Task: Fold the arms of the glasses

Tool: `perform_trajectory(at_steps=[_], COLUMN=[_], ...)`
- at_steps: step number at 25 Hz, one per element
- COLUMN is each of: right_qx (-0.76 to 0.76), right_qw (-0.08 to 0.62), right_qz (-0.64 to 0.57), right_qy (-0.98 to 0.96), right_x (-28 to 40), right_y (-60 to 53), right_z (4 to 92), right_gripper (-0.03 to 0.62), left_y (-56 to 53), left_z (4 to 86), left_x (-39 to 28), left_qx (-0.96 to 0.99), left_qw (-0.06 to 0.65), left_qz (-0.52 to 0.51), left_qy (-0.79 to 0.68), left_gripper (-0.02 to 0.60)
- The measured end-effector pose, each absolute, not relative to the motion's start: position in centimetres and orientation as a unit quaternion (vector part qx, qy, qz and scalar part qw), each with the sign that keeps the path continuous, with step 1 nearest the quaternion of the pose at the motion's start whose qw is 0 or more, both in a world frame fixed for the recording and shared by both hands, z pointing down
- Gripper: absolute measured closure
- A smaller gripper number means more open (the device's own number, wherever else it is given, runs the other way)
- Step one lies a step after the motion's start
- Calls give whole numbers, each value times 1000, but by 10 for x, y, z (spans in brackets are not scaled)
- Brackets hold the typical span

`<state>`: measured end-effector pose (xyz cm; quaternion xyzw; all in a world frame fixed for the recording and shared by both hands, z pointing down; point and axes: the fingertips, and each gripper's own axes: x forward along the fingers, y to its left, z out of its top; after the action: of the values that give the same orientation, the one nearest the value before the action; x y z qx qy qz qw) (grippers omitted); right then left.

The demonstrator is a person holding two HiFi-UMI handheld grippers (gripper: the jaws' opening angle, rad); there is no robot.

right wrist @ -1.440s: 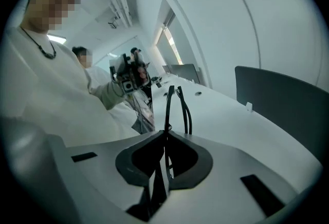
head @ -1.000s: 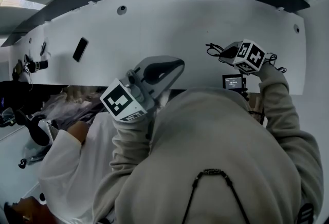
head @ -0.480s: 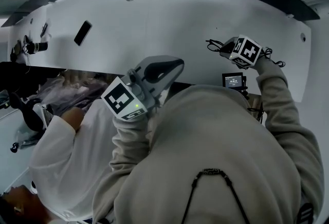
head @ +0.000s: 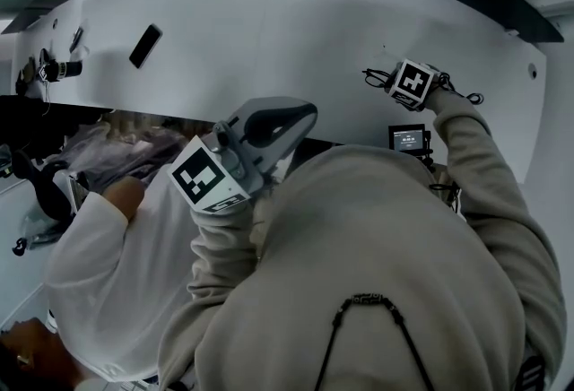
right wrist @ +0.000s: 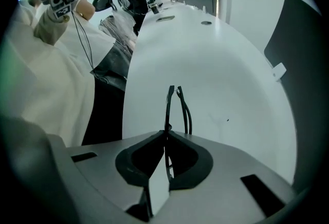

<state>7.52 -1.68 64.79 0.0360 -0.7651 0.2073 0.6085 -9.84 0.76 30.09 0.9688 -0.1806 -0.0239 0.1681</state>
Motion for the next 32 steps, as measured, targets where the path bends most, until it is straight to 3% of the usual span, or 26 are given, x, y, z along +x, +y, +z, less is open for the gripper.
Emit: perform_trajectory(at_steps=[19, 32], right_qx=[1, -16], right_qw=[695, 675], right_qz=[140, 138], right_qy=[-705, -724], right_x=[83, 73], right_y=[-24, -21], right_z=[687, 697], right_gripper=[556, 556], left_y=[6, 9], left_z=[318, 317], left_x=[-104, -99], left_qx=[962, 964], left_qw=[188, 187], left_qz=[-16, -20], left_qy=[-195, -189], left_gripper=[577, 577])
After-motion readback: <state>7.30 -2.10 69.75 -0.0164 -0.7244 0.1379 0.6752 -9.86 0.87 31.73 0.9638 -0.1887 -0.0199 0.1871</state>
